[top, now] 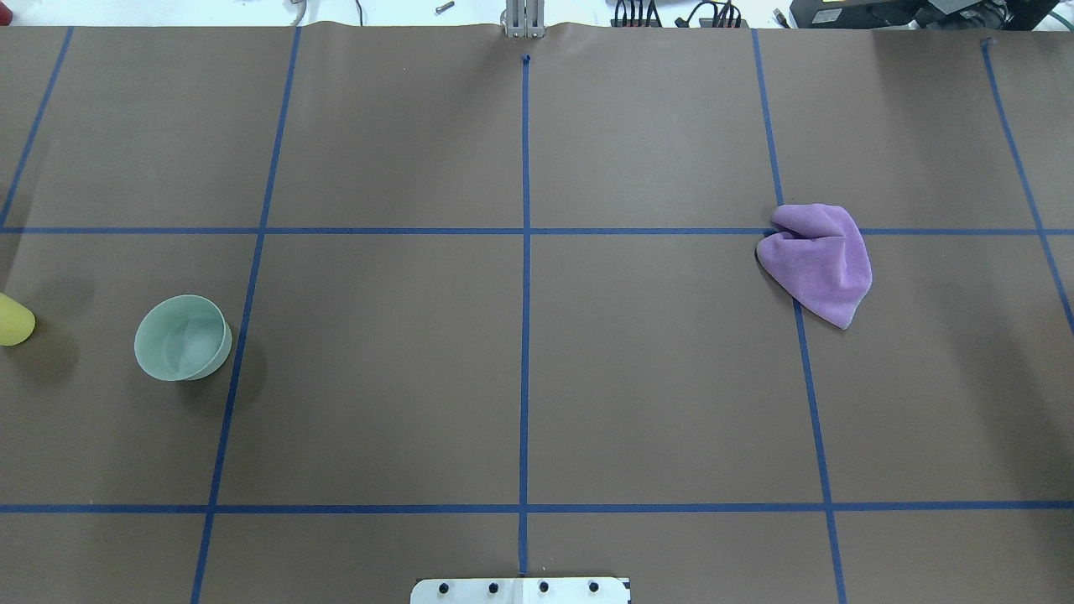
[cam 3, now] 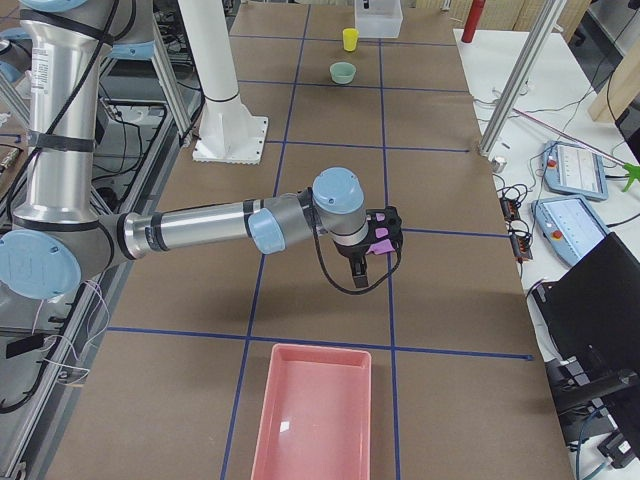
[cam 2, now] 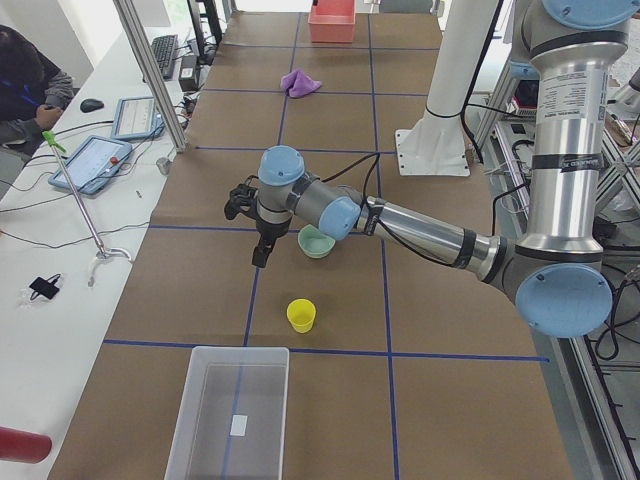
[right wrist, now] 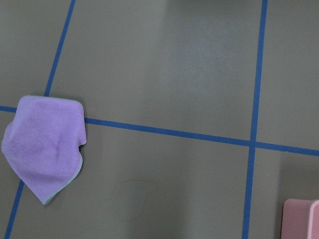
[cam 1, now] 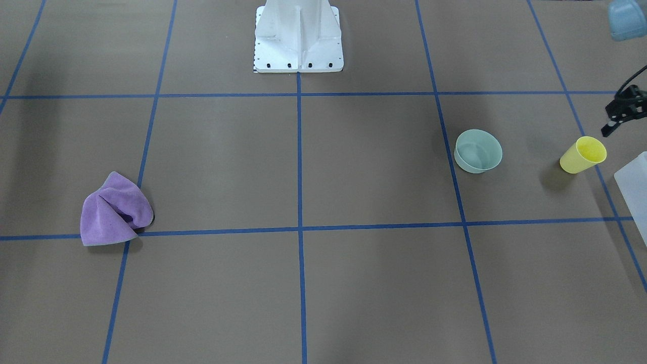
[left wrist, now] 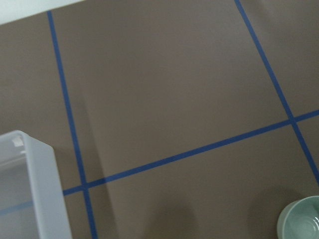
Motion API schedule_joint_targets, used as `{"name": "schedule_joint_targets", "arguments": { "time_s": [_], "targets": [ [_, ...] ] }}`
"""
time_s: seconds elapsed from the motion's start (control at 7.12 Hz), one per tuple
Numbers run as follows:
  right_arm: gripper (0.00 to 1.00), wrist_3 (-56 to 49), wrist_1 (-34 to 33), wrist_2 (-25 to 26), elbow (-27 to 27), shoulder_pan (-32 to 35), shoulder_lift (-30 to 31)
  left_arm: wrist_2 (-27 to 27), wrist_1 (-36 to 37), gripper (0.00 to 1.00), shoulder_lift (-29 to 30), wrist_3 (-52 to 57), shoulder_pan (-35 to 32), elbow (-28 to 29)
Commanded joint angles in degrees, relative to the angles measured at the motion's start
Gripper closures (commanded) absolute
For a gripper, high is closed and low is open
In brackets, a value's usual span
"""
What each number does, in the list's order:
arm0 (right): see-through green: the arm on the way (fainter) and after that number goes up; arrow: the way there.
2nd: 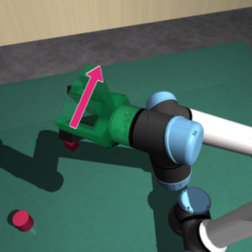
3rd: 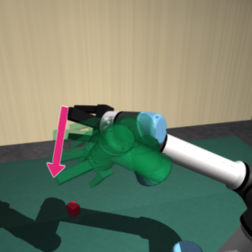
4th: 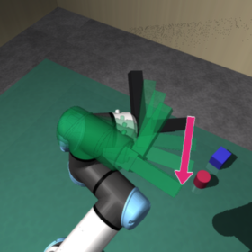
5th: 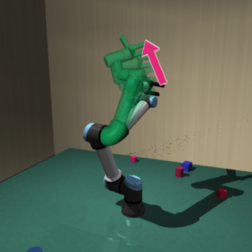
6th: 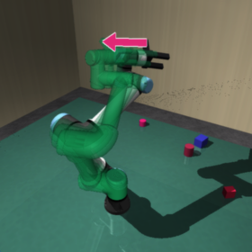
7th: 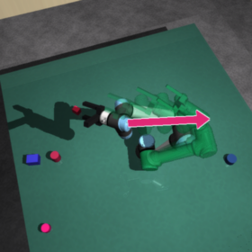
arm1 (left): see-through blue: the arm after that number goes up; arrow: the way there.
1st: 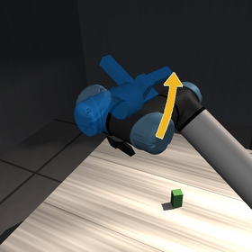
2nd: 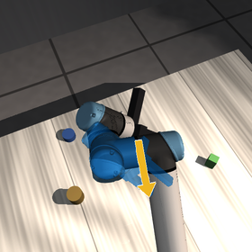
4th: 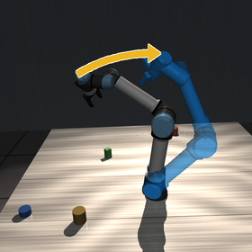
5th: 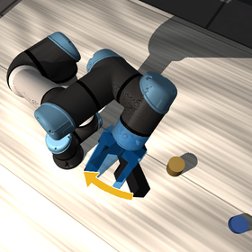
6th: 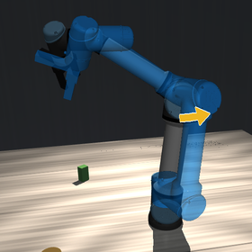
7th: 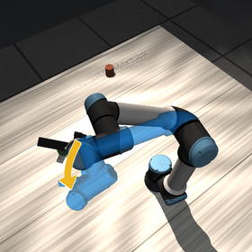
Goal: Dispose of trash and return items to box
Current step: 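Move the left gripper toward the yellow cup at the table edge, then grasp the yellow cup with the left gripper and lift it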
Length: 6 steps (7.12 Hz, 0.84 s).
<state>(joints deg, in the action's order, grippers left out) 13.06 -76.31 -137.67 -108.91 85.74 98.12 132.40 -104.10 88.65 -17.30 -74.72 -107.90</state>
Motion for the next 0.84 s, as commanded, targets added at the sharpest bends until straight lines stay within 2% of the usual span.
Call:
{"name": "schedule_joint_targets", "arguments": {
  "time_s": [0.0, 0.42, 0.7],
  "targets": [
    [0.00, 1.09, 0.02, 1.35, -0.42, -0.83, 0.14, -3.17, -6.17, 0.02, -2.68, -3.63, 3.79, 4.42],
    [0.00, 0.65, 0.02, 2.05, -0.33, -1.27, 0.75, -4.43, -21.80, 0.02, -6.03, -3.61, 6.51, 15.23],
    [0.00, 0.65, 0.02, 2.41, -0.33, -1.36, 0.75, -3.55, -23.16, 0.02, -5.95, -4.06, 7.04, 16.06]
  ]
}}
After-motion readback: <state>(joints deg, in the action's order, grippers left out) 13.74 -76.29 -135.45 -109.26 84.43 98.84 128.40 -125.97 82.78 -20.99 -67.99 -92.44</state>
